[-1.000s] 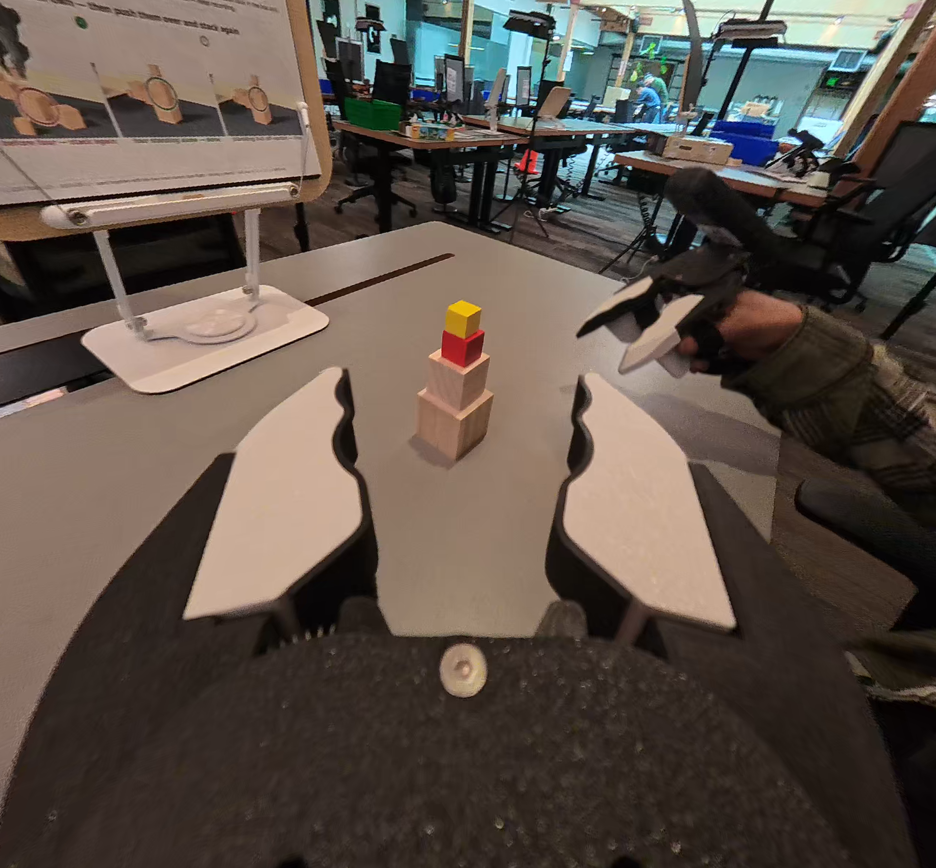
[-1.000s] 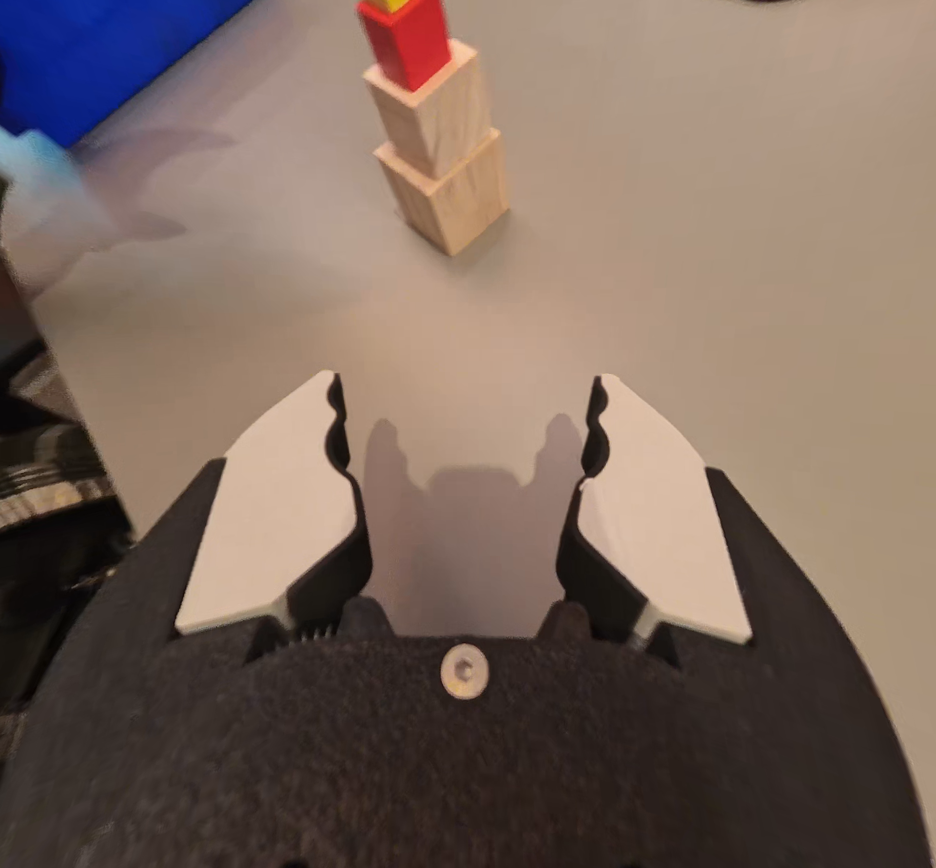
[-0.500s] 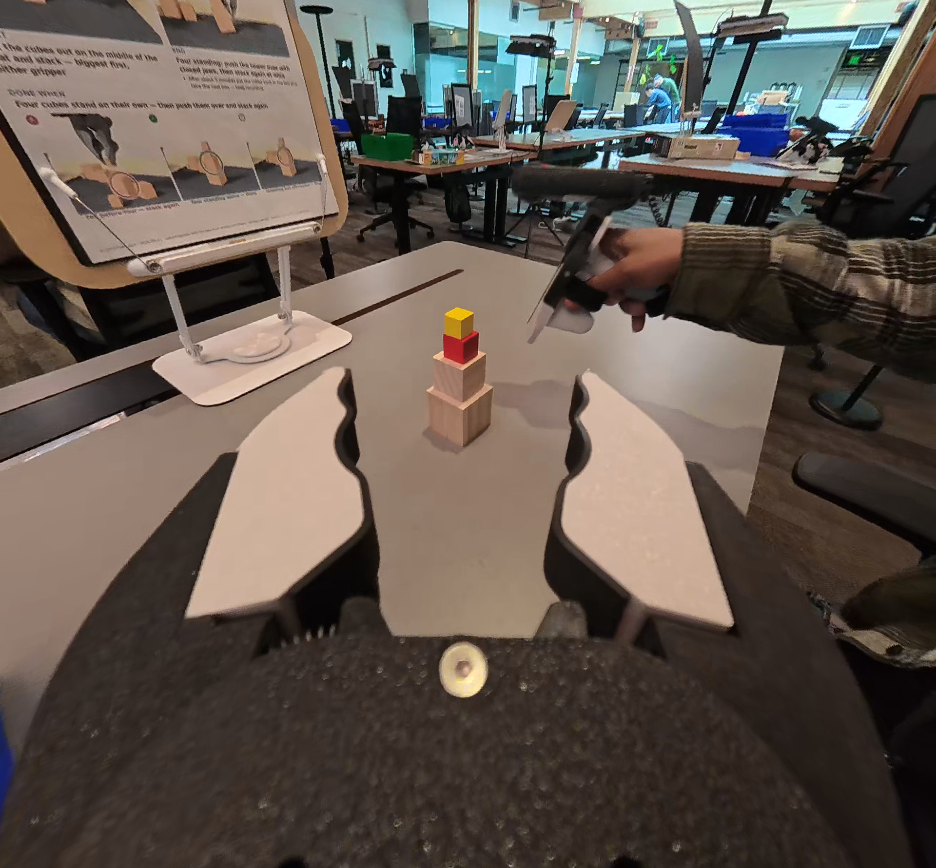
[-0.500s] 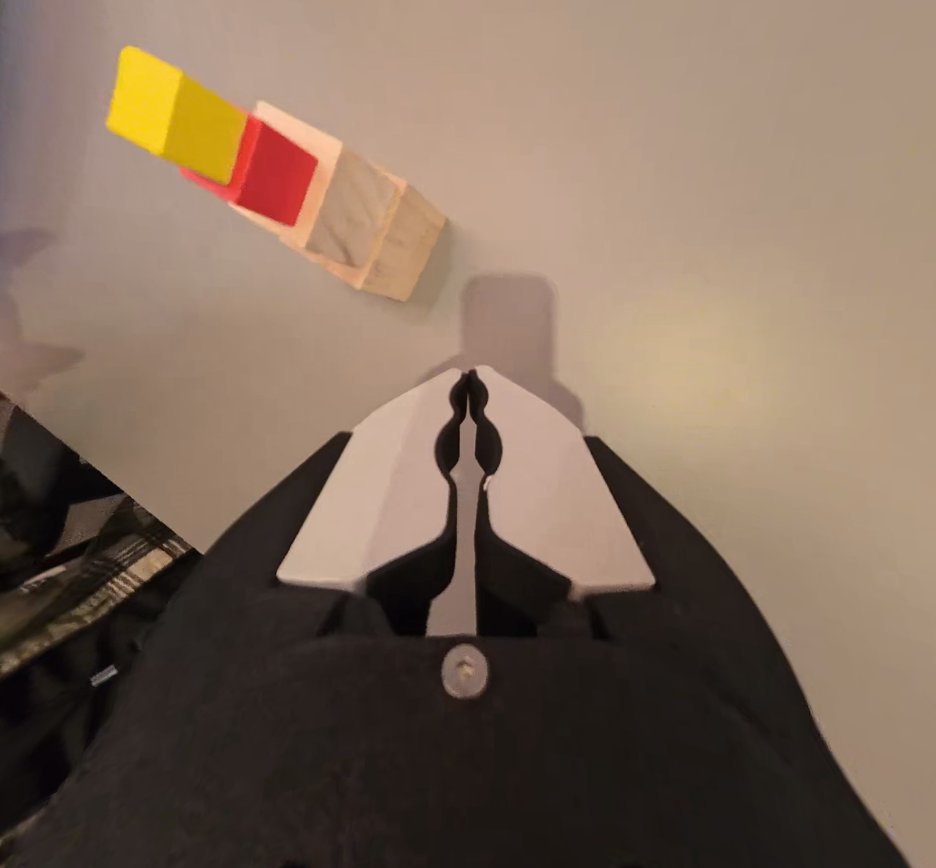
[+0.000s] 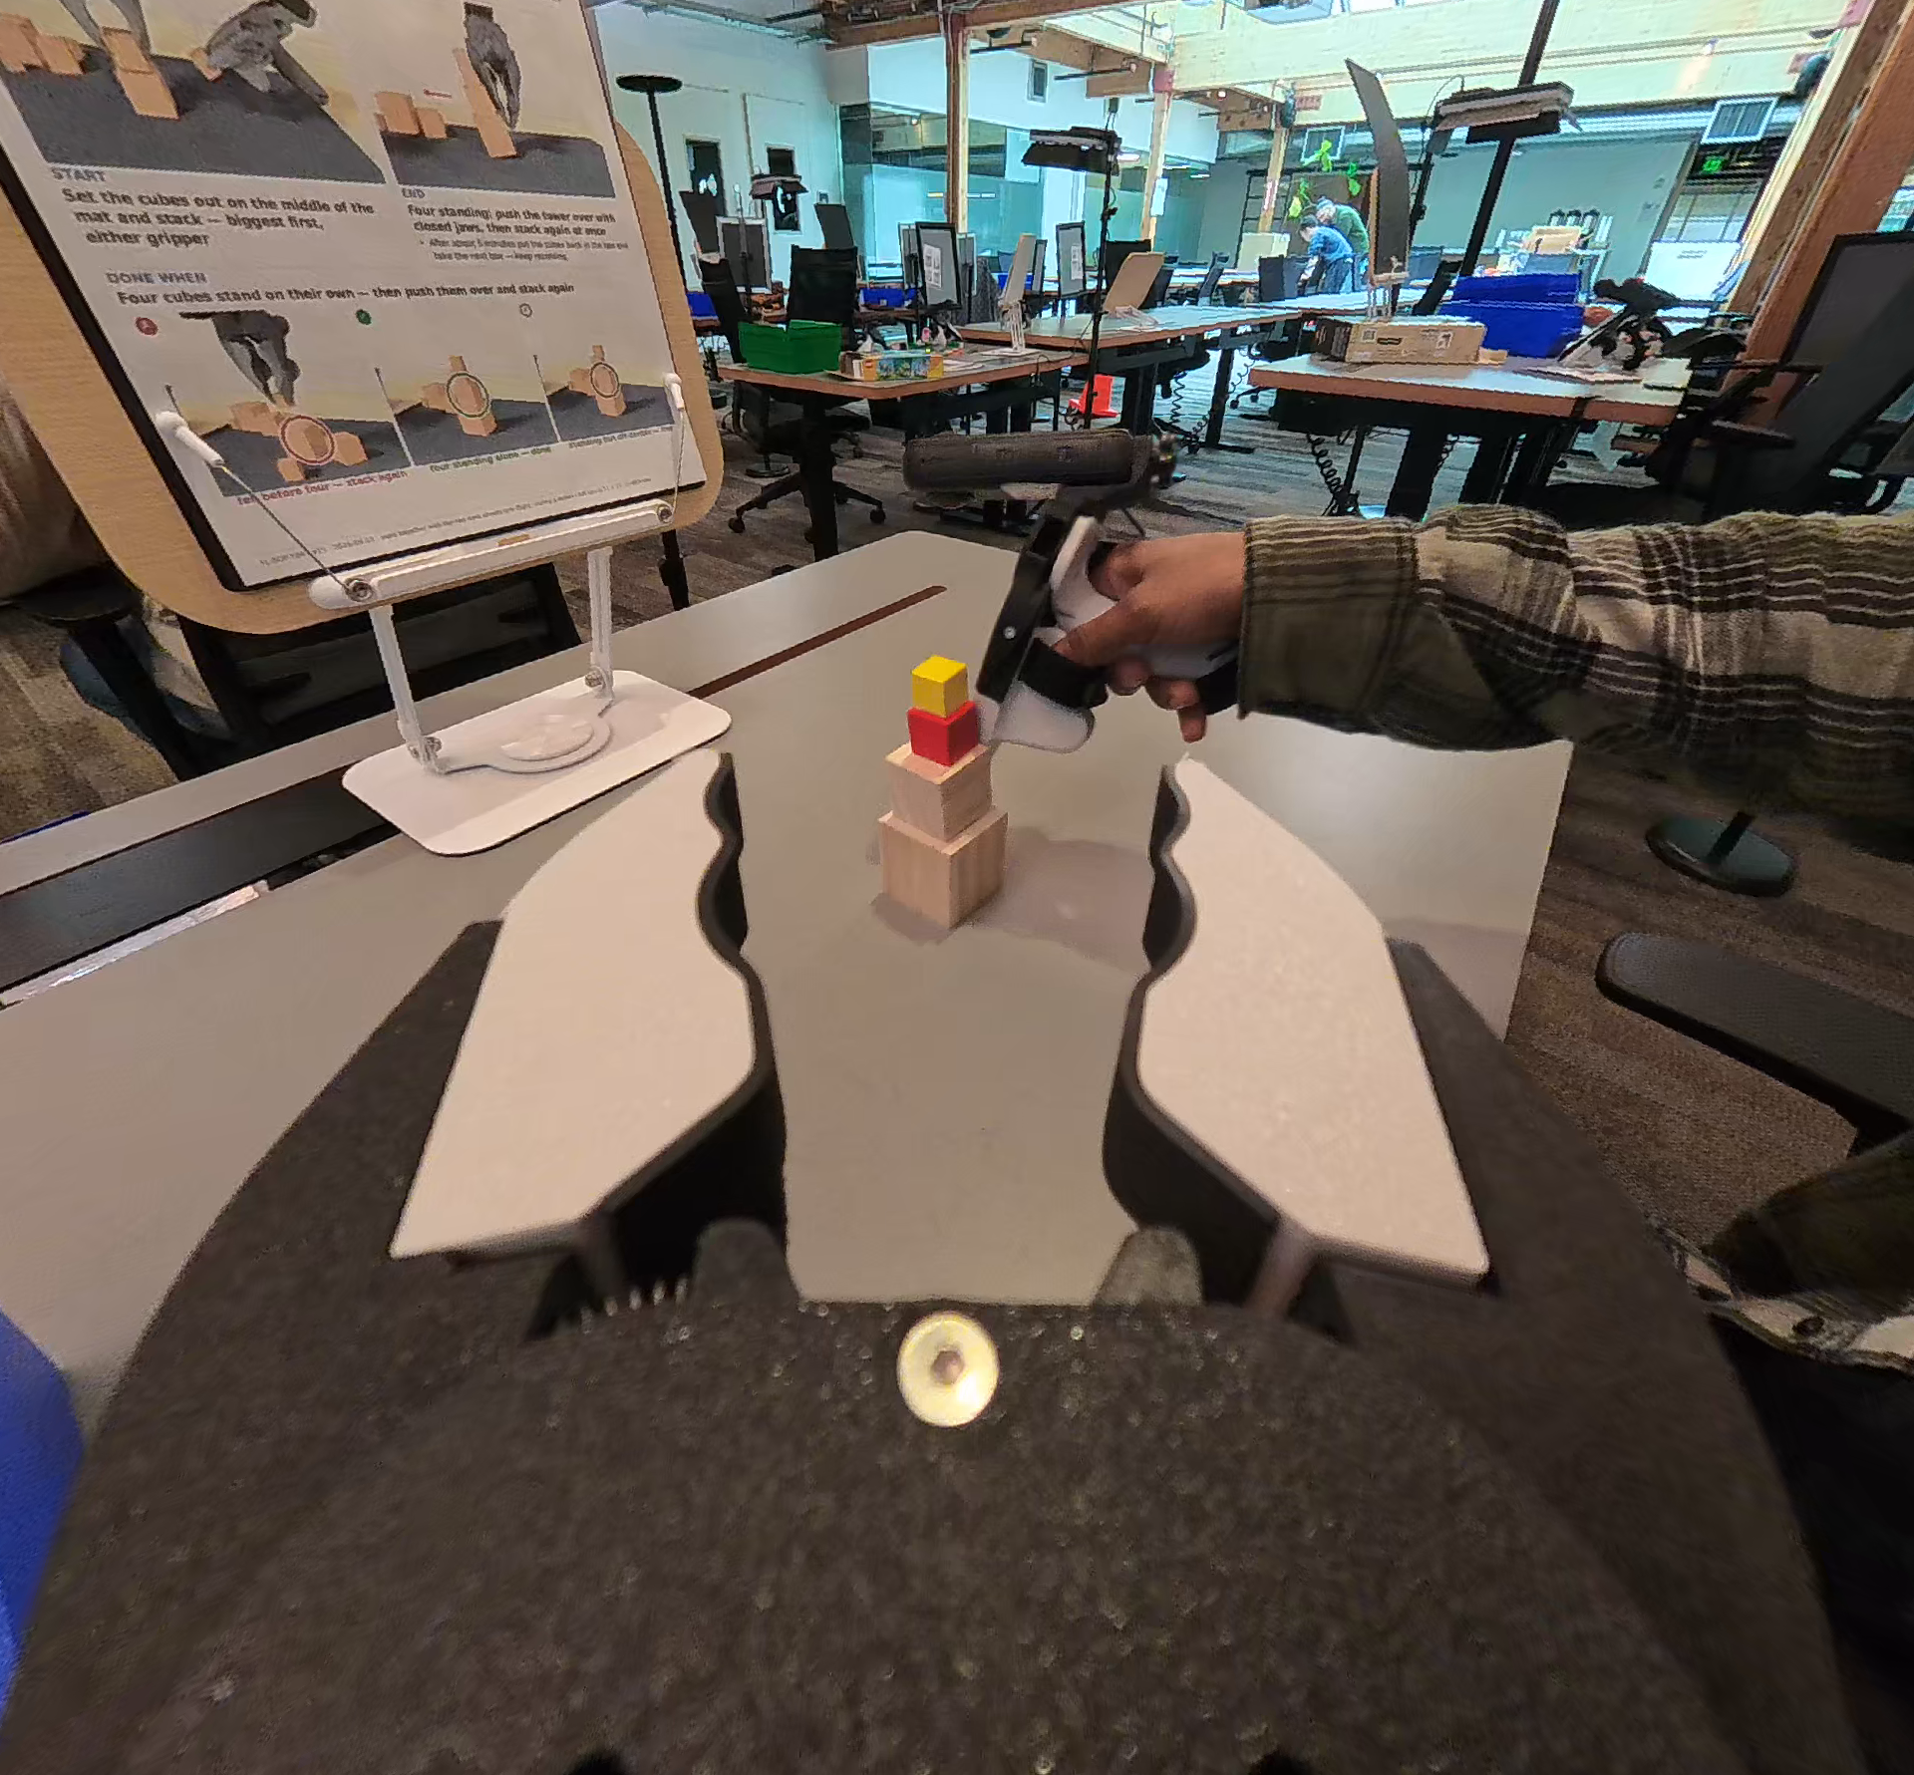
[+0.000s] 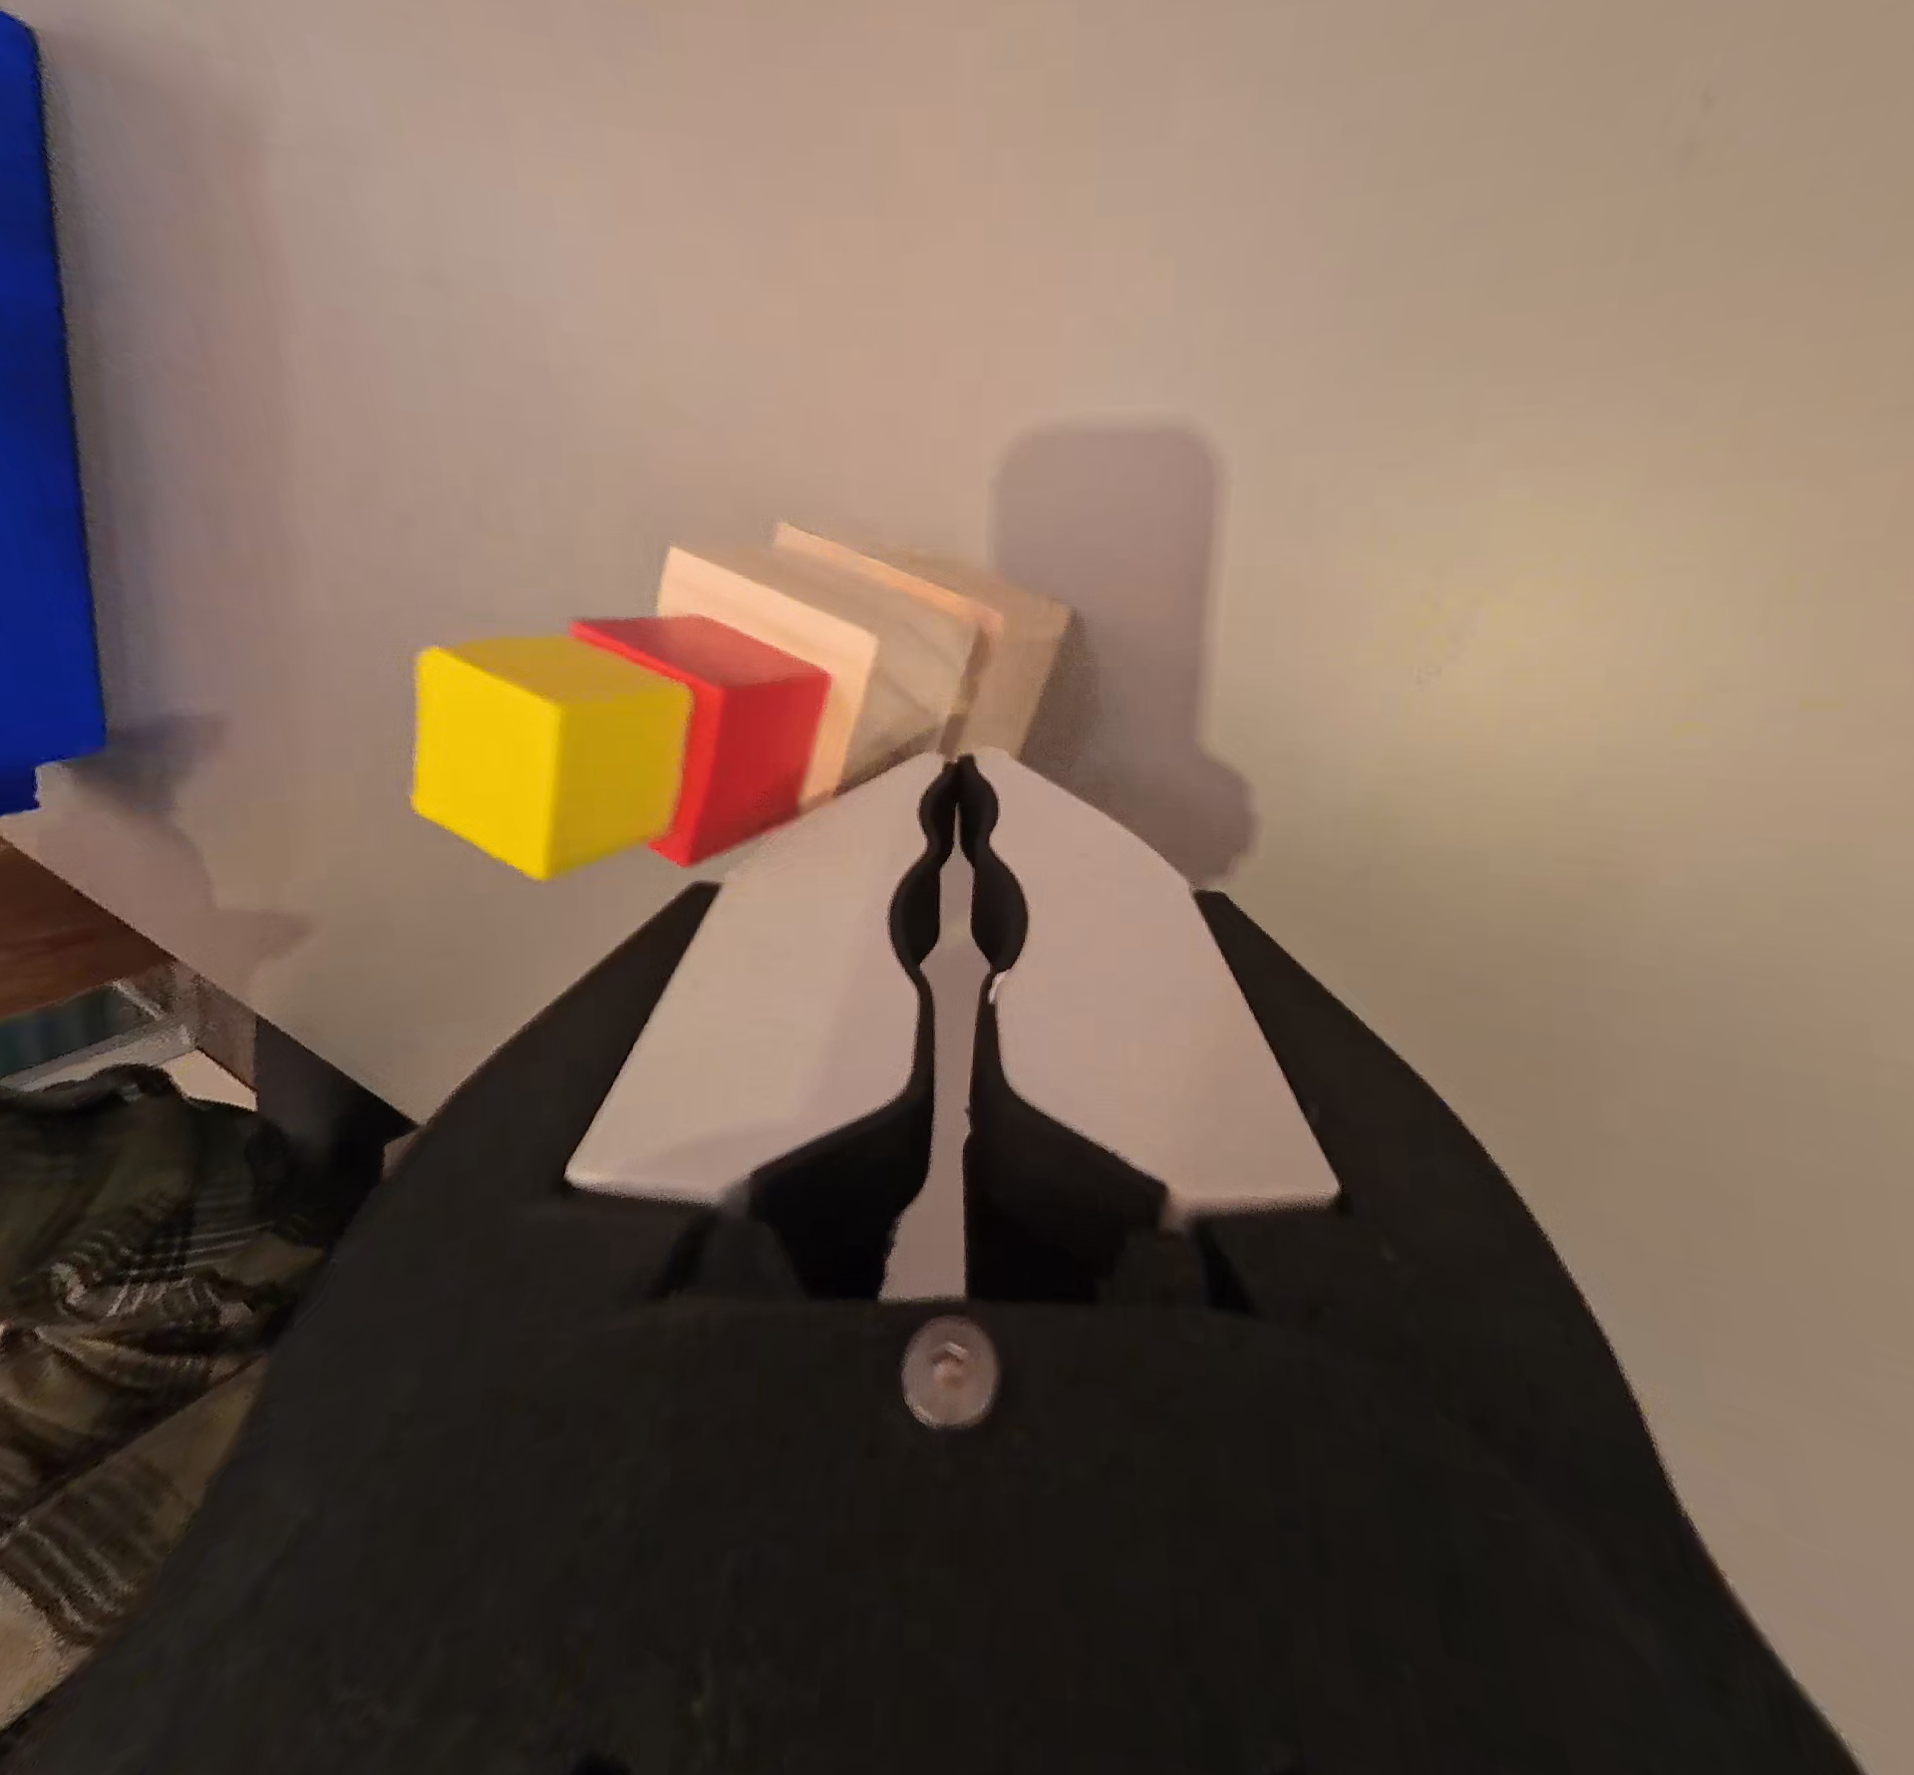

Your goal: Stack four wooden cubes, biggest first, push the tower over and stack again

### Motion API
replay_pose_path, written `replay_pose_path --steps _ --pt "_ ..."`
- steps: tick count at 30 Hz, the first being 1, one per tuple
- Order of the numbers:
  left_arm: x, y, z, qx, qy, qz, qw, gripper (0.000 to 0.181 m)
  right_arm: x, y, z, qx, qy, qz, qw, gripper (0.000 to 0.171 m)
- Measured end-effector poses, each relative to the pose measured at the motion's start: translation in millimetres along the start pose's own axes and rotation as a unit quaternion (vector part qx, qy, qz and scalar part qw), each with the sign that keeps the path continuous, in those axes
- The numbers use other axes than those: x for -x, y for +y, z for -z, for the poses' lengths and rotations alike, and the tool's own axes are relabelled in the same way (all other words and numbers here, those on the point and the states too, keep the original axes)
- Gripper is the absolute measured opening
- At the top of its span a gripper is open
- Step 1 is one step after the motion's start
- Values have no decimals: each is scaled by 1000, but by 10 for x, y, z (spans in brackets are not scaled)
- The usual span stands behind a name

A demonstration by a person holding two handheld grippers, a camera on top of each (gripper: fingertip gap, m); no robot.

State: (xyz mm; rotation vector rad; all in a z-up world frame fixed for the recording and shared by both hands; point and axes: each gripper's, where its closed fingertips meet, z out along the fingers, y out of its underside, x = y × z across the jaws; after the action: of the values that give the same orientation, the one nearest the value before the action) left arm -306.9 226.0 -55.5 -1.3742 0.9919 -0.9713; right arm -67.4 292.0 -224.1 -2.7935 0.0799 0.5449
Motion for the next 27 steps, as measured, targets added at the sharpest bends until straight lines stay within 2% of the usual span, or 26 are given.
replay_pose_path --steps 9,17,27 --pt "-2 70 -47 14 7 3 1000 75 523 -155 -104 5 2 80 997 0" --pt "13 158 -99 28 16 6 999 75 467 -124 16 -21 -3 92 996 0" --pt "81 185 -83 33 -1 2 999 75 352 135 165 -56 -35 111 992 0"
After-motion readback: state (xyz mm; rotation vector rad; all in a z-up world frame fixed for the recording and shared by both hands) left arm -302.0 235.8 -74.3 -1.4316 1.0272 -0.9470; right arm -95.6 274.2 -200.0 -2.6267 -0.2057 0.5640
